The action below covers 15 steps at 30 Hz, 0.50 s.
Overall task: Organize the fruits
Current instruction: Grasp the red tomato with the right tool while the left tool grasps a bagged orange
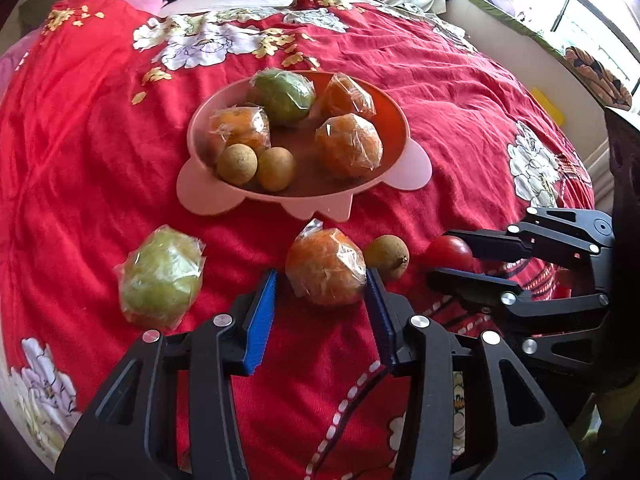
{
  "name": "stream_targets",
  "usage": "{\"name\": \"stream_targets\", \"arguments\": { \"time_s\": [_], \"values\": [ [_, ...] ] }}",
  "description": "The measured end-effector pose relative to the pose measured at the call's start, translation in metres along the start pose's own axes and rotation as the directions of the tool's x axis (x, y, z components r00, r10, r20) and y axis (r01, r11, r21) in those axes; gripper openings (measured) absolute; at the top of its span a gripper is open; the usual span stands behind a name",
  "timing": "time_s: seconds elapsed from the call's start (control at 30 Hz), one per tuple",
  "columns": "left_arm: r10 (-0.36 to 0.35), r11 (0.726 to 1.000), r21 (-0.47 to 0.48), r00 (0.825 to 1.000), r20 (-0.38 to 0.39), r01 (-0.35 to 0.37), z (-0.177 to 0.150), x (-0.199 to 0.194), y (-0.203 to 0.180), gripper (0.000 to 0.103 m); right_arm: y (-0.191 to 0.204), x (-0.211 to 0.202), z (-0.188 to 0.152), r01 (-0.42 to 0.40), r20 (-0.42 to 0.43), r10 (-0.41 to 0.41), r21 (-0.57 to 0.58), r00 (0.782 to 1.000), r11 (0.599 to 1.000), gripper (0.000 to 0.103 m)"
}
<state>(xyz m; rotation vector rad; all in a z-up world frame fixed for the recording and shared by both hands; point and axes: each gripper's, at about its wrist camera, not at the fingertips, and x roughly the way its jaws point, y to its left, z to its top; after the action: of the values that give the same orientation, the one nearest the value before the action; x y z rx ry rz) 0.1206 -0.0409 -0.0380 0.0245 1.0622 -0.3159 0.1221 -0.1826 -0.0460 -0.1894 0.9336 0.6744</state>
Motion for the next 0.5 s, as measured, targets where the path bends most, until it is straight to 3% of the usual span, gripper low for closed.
{"name": "stream_targets", "arguments": {
  "time_s": [0.27, 0.5],
  "values": [
    [-0.028, 1.0, -0.015, 1.0, -0.008, 0.028, 0.006, 0.007, 0.004, 0.031, -0.007, -0.007, 0.002, 0.012, 0.013, -0.012, 0.024, 1.0, 1.0, 0.027],
    [-0.067, 0.997, -0.047, 0.998, 0.015, 0.067, 0.005, -0.01, 0.012, 0.031, -0.012, -0.015, 0.007, 0.024, 0.033, -0.025, 0.03, 0.999, 0.999, 0.027]
  ]
}}
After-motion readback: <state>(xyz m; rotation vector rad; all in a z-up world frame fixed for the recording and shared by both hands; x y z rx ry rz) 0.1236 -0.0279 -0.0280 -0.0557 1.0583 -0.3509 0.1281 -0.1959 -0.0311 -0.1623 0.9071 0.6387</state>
